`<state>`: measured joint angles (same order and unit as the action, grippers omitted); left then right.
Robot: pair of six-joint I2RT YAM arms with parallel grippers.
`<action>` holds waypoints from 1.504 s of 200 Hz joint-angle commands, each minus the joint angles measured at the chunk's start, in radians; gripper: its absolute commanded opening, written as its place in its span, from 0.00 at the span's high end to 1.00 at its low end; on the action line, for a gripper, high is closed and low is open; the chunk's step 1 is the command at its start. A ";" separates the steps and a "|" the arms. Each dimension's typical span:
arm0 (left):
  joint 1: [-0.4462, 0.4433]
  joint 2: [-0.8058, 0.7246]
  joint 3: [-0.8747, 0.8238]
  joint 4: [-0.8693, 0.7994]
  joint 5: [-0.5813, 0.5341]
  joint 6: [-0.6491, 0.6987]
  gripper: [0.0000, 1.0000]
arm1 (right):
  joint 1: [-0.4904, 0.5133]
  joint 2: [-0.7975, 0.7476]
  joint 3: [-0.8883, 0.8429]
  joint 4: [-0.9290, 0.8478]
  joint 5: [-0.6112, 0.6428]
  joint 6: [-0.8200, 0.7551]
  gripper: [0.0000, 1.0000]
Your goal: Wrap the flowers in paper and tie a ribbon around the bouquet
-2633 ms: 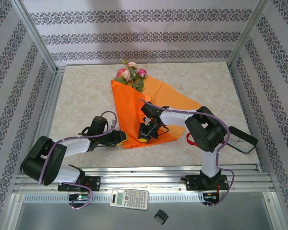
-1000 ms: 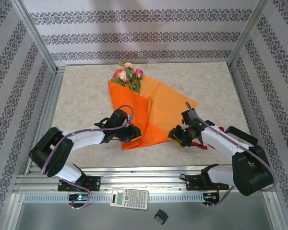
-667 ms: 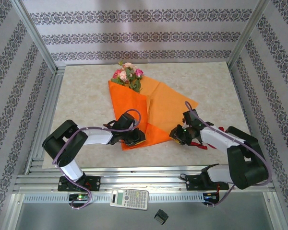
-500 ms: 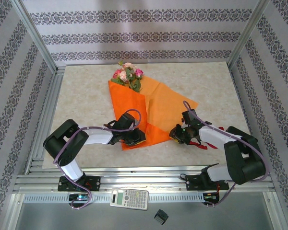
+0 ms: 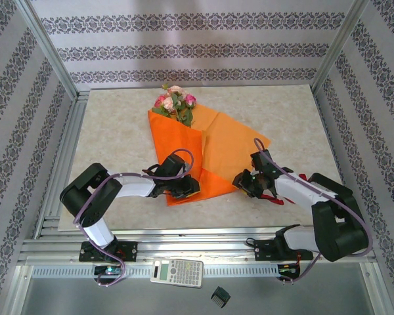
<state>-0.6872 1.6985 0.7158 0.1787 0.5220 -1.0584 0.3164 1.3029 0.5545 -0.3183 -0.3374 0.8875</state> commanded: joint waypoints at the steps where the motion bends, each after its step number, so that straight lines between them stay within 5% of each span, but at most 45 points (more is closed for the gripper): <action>1: -0.005 0.011 0.027 0.019 -0.003 0.014 0.80 | 0.002 0.020 -0.009 -0.010 0.023 0.008 0.67; 32: -0.006 -0.001 0.043 -0.004 -0.007 0.026 0.80 | 0.009 0.064 0.002 0.012 0.028 0.016 0.74; 68: 0.005 -0.038 0.047 -0.037 -0.025 0.040 0.80 | 0.039 0.025 0.049 -0.024 0.075 0.022 1.00; 167: 0.040 0.039 -0.016 0.209 0.005 -0.038 0.84 | 0.286 -0.115 0.234 -0.160 0.211 0.014 1.00; 225: 0.080 -0.295 -0.035 -0.155 -0.123 0.031 0.79 | 0.345 -0.094 0.329 -0.169 0.241 -0.064 1.00; 246: 0.133 -0.355 -0.130 -0.160 -0.093 0.026 0.80 | 0.361 -0.079 0.353 -0.149 0.223 -0.103 1.00; 301: 0.155 -0.196 -0.191 0.051 -0.038 -0.012 0.91 | 0.455 0.038 0.466 -0.115 0.180 -0.216 1.00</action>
<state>-0.5354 1.4498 0.5388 0.1394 0.4683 -1.0565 0.7311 1.3010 0.9611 -0.4603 -0.1421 0.7536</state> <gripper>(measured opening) 0.100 0.051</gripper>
